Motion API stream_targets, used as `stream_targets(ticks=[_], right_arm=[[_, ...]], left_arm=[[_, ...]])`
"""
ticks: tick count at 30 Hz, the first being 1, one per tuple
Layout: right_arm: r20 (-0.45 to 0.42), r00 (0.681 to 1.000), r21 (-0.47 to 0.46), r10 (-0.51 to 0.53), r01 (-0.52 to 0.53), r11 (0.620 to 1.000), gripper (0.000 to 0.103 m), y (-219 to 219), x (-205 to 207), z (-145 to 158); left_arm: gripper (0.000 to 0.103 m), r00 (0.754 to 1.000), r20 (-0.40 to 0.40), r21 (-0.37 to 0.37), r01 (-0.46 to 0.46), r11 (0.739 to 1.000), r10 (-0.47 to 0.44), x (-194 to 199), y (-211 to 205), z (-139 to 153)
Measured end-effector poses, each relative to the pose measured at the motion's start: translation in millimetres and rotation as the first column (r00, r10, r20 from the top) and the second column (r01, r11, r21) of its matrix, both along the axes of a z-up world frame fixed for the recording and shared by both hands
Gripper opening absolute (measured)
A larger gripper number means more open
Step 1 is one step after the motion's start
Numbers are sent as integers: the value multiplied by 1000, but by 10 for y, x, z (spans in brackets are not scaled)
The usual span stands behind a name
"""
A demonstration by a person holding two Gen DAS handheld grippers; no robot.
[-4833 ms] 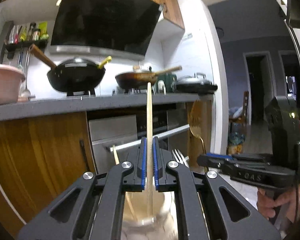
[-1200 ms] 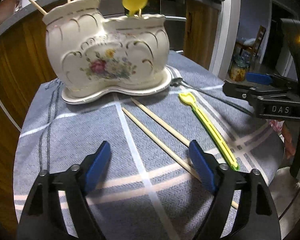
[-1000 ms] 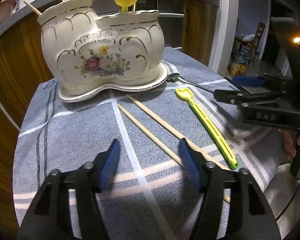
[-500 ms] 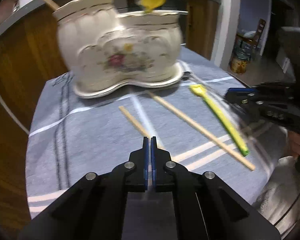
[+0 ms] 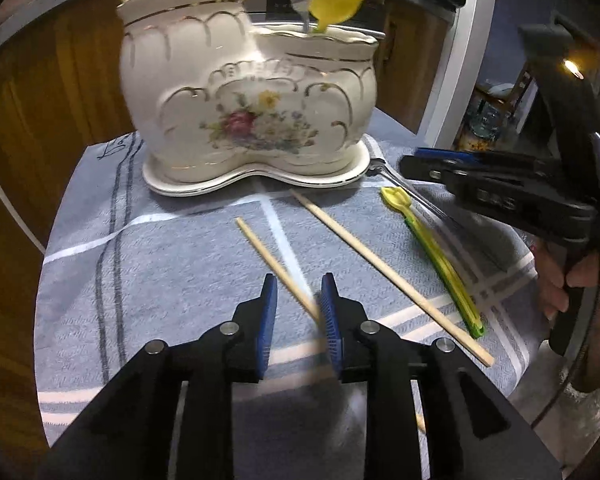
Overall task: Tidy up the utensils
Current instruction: 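Grasp another chopstick with the left tool while the right tool grasps a silver spoon, then lift the chopstick and silver spoon with both tools above the holder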
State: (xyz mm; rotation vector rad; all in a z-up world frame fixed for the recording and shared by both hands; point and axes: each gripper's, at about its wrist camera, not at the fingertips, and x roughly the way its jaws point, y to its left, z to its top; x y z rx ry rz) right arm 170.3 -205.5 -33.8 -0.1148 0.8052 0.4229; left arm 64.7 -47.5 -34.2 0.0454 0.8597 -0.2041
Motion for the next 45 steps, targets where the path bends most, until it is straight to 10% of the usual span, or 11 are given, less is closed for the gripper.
stream_targets(ticks=[16, 26, 45], right_arm=[[-97, 995, -7, 22, -23, 1000, 4, 46, 225, -149], [-34, 999, 78, -7, 9, 997, 4, -185, 43, 50], [177, 982, 205, -62, 25, 979, 4, -487, -348, 562]], left_arm=[[23, 1000, -25, 15, -2, 1000, 3, 164, -10, -71], [4, 999, -27, 32, 47, 998, -46, 127, 61, -59], [5, 991, 16, 101, 131, 986, -133, -122, 45, -35]])
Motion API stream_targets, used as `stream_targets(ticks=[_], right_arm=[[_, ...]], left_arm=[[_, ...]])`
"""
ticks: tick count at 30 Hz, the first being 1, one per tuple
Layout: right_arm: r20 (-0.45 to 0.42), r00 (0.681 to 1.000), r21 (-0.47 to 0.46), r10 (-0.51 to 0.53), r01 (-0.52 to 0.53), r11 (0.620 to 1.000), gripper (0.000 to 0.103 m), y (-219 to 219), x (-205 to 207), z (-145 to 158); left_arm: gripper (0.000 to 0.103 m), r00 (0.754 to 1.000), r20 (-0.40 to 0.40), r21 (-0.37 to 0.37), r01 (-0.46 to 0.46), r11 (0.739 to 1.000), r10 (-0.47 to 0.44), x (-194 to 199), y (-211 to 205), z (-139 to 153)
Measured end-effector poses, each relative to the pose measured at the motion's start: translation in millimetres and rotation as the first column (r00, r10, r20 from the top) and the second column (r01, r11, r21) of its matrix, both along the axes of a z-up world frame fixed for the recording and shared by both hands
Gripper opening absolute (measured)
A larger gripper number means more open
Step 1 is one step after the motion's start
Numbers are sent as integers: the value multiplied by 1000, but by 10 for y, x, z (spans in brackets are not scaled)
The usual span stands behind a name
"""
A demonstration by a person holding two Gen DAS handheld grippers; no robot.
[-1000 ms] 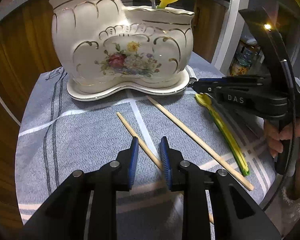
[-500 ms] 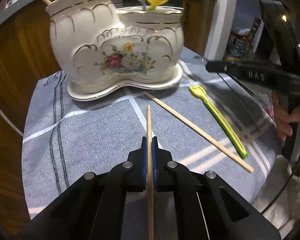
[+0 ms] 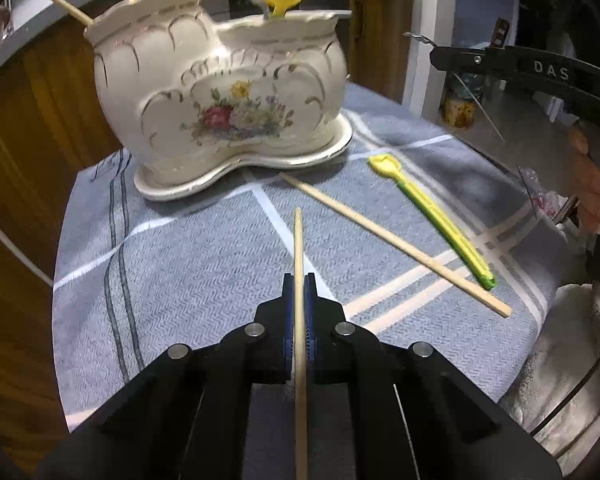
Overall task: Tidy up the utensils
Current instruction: 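Lift the chopstick and silver spoon with both tools above the holder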
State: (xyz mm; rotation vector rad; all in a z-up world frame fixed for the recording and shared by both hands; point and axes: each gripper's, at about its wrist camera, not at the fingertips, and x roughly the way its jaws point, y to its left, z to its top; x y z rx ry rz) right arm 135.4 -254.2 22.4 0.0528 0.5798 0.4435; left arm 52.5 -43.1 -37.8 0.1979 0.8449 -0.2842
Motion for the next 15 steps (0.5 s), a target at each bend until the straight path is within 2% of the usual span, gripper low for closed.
stream_targets(ticks=[5, 7, 12, 15], right_arm=[[79, 997, 54, -10, 6, 999, 4, -68, -118, 146], [114, 993, 76, -16, 7, 997, 4, -76, -170, 202], [210, 977, 146, -28, -3, 989, 4, -92, -291, 339], [277, 960, 183, -31, -21, 983, 4, -51, -351, 444]], left_arm=[[5, 992, 129, -52, 24, 998, -17, -115, 63, 192], [5, 977, 215, -77, 17, 997, 0, -180, 133, 318], [5, 924, 380, -144, 10, 990, 45, -271, 372, 567], [5, 874, 478, -194, 14, 981, 82, -328, 515, 746]])
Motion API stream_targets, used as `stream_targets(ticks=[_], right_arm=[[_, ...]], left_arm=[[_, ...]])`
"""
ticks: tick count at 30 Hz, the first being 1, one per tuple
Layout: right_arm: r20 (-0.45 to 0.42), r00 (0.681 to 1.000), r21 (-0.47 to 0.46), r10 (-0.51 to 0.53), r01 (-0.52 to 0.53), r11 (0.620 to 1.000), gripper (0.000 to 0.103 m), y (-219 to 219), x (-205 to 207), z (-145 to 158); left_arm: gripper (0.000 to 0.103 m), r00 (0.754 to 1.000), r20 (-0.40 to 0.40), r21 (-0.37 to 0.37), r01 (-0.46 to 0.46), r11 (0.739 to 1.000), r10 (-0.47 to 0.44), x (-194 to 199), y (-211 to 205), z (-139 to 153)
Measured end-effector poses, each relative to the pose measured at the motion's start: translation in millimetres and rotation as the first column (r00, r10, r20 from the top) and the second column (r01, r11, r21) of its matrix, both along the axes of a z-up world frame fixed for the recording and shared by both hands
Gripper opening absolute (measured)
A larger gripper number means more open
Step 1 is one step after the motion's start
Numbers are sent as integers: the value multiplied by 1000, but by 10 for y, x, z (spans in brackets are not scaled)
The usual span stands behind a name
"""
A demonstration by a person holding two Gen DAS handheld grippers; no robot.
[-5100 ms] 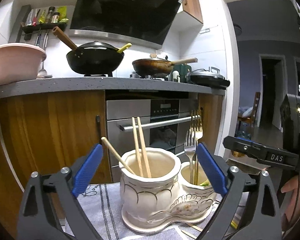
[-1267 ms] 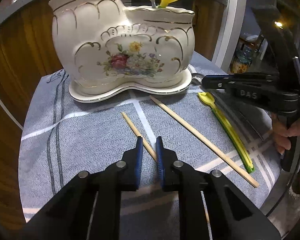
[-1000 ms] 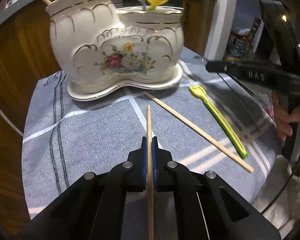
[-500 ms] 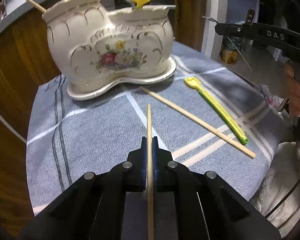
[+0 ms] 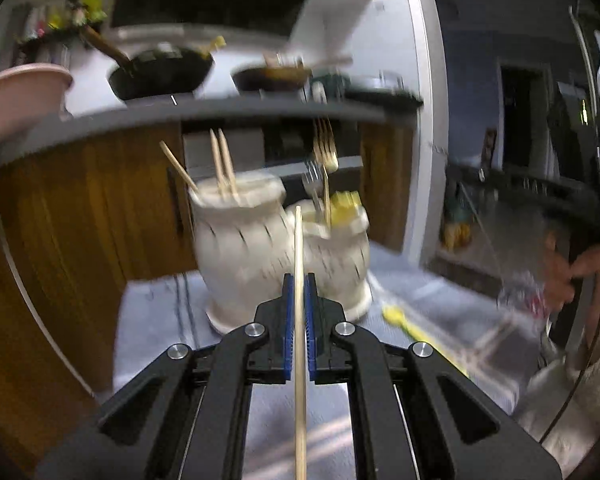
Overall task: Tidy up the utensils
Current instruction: 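Lift the chopstick and silver spoon with both tools above the holder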
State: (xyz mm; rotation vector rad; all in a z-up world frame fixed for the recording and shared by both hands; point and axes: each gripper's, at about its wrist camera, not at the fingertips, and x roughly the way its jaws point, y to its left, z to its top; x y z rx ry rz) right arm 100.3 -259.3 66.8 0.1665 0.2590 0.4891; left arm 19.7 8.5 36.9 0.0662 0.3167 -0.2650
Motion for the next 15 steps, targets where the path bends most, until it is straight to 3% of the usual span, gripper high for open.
stream_targets(ticks=[10, 15], right_arm=[[55, 998, 50, 10, -13, 999, 4, 245, 208, 264], [58, 998, 83, 0, -5, 997, 4, 291, 376, 342]], left_arm=[[5, 993, 117, -50, 0, 999, 6, 421, 112, 529], [5, 992, 130, -93, 14, 996, -2, 669, 179, 704]])
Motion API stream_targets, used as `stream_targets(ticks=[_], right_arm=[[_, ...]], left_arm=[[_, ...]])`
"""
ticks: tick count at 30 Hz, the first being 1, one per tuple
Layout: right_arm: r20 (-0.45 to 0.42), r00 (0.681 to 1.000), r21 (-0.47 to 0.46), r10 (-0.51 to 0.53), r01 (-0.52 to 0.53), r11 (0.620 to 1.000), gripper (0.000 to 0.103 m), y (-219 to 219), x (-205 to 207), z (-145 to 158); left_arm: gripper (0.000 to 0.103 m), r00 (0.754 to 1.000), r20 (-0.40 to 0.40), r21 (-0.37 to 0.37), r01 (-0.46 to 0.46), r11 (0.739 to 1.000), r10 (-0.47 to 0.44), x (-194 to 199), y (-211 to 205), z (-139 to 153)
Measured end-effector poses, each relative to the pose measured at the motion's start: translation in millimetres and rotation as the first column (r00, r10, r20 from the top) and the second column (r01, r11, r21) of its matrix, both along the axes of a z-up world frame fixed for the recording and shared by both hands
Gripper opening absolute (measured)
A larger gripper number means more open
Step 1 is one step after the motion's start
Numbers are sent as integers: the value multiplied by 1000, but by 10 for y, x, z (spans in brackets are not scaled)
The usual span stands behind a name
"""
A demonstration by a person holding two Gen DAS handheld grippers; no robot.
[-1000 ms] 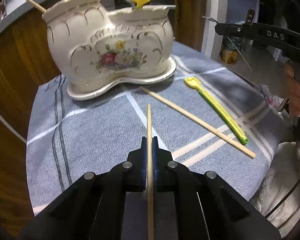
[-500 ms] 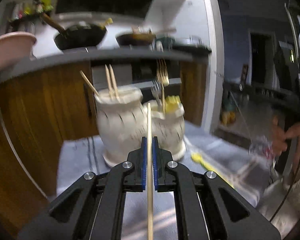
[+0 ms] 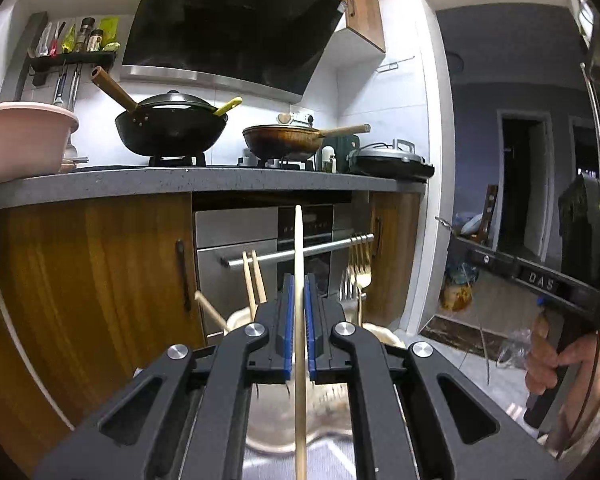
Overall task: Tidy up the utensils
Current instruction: 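Lift the chopstick and silver spoon with both tools above the holder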
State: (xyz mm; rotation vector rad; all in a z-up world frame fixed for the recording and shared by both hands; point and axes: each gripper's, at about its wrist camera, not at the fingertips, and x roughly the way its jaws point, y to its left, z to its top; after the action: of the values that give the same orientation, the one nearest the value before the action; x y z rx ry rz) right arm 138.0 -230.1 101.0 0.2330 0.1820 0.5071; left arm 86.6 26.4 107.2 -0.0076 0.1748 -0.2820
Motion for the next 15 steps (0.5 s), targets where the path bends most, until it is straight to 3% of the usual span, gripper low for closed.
stream_targets(ticks=[15], right_arm=[[95, 995, 85, 2, -10, 996, 4, 270, 394, 168]], left_arm=[[5, 998, 60, -73, -21, 997, 26, 486, 7, 207]])
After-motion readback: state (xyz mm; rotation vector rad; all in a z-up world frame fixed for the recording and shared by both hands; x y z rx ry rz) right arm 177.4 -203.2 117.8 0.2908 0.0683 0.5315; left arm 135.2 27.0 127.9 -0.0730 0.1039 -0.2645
